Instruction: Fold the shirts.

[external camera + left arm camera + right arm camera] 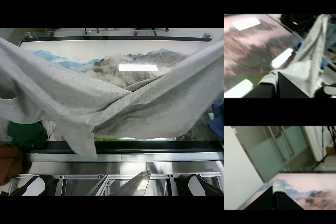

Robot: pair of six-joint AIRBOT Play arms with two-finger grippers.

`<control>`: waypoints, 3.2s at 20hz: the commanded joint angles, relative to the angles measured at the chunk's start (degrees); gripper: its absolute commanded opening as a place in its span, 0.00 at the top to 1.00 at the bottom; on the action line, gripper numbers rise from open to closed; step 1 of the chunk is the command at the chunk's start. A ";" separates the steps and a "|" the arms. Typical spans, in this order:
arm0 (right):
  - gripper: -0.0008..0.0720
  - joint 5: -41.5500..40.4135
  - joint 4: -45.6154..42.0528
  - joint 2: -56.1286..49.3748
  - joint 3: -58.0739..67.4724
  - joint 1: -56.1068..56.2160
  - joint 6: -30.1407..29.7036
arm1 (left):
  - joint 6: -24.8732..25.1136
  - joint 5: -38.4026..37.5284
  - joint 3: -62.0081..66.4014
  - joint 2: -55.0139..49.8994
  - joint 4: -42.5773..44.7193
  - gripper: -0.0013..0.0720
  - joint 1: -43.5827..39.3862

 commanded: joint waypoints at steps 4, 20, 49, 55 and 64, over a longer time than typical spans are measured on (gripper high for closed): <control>0.96 -38.71 -21.07 -24.06 -0.74 21.14 -1.95 | 0.85 -18.34 -12.50 -26.25 10.21 0.94 -13.18; 0.40 -0.24 -31.28 -39.85 -1.49 -1.70 14.05 | -11.52 -6.05 -0.76 -42.80 23.96 0.03 -2.32; 0.52 -4.28 -22.43 -39.85 -26.38 14.95 12.63 | -12.17 -31.36 -12.52 -43.54 33.57 0.04 -10.58; 0.52 -1.57 -22.40 -39.85 -26.38 14.95 12.39 | -13.64 -16.35 -2.67 -53.07 33.11 0.04 -14.56; 0.96 7.39 -14.38 -39.39 -26.36 14.71 5.01 | -9.81 -0.37 2.40 -50.47 27.39 0.94 -16.15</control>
